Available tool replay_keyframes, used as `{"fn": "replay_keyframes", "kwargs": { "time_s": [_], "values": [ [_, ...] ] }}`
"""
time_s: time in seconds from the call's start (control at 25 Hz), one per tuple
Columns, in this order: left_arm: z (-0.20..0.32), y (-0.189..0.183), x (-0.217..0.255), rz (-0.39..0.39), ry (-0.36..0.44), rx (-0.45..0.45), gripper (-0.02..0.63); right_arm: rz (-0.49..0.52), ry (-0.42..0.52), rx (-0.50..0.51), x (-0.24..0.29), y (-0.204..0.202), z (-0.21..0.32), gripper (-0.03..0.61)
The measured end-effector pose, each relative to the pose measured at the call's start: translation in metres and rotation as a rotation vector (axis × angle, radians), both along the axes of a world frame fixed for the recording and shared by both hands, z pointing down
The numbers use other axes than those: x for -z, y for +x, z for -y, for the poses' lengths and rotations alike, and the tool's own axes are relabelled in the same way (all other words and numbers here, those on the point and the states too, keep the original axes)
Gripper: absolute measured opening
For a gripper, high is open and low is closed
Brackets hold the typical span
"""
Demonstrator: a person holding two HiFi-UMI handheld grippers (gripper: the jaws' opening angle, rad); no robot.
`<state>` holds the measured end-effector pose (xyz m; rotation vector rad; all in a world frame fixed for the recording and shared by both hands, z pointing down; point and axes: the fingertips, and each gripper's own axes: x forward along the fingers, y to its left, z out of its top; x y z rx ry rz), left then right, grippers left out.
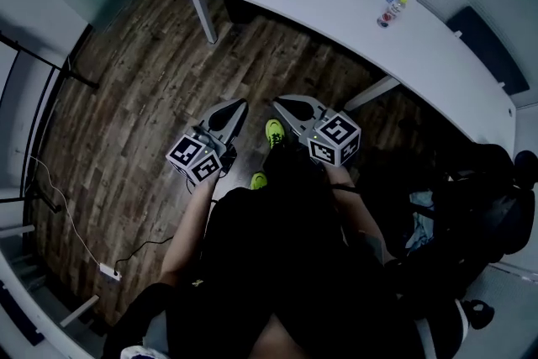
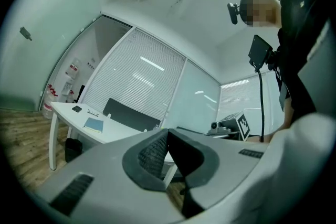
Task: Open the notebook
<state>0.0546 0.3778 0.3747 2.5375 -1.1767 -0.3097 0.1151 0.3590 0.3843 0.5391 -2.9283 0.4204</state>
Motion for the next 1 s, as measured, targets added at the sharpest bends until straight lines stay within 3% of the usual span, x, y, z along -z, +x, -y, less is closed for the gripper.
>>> {"fn": "replay_keyframes", "kwargs": {
  "time_s": [0.36, 0.68, 1.0],
  "values": [
    [0.076, -0.022, 0.002, -0.005, -0.004, 0.051, 0.006, 0.019, -0.015, 0.043, -0.004, -0.016, 0.08, 0.011],
    [0.154, -0.019, 0.009, 0.035, 0.008, 0.035, 0.006, 0.033, 0.012, 0.058, 0.003, -0.023, 0.156, 0.011],
    [0.211, -0.013, -0.002, 0.019, -0.031, 0.053, 0.006, 0.03, -0.023, 0.096, -0.008, -0.024, 0.207, 0.011]
  ]
}}
